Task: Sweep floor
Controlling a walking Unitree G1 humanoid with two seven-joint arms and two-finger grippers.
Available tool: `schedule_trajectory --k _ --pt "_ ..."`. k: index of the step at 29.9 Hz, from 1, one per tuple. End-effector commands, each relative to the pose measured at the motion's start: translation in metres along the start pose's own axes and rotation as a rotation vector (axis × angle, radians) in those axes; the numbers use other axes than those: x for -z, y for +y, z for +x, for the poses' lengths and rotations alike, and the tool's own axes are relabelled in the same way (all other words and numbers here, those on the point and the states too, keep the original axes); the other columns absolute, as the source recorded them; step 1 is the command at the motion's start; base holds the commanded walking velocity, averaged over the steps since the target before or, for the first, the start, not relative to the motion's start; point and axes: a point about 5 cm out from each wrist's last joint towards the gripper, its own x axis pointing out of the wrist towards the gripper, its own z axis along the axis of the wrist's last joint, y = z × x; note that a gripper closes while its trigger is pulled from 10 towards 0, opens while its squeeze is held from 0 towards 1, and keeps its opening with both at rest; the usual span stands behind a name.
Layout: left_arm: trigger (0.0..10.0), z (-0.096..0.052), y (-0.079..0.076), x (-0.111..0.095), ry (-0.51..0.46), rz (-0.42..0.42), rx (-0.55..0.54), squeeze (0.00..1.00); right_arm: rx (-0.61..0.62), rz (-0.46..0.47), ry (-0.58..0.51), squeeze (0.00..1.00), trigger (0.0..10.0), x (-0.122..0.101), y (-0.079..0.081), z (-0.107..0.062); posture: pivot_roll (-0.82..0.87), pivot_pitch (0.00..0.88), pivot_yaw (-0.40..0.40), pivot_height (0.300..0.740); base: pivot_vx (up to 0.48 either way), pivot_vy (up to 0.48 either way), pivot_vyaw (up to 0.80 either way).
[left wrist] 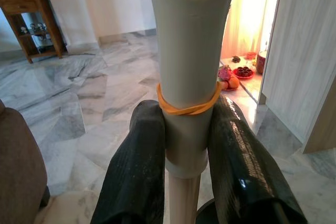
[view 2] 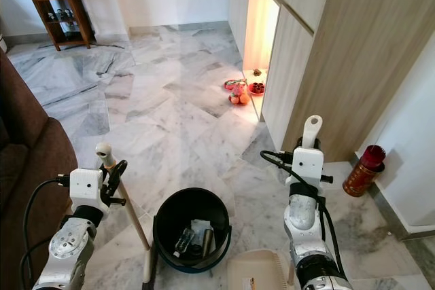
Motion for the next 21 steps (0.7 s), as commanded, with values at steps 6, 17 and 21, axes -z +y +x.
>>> schedule_trajectory --k 6,17,21 --pt "10.0 0.0062 0.0025 -0.0127 -0.053 0.011 -0.009 0.00 -0.010 0.020 -0.018 0.00 10.0 -0.0054 0.0007 0.0055 0.12 0.000 0.019 0.740 0.000 0.000 0.00" --pt "10.0 0.0055 0.0016 -0.0122 -0.054 0.007 -0.016 0.00 -0.019 0.020 -0.018 0.00 10.0 -0.0039 -0.0005 0.0048 0.12 0.000 0.014 0.740 0.000 0.000 0.00" --pt "10.0 0.0051 0.0016 -0.0113 -0.051 0.007 -0.015 0.00 -0.025 0.019 -0.015 0.00 10.0 -0.0032 0.0003 0.0044 0.13 0.000 0.014 0.740 -0.060 0.000 0.00"
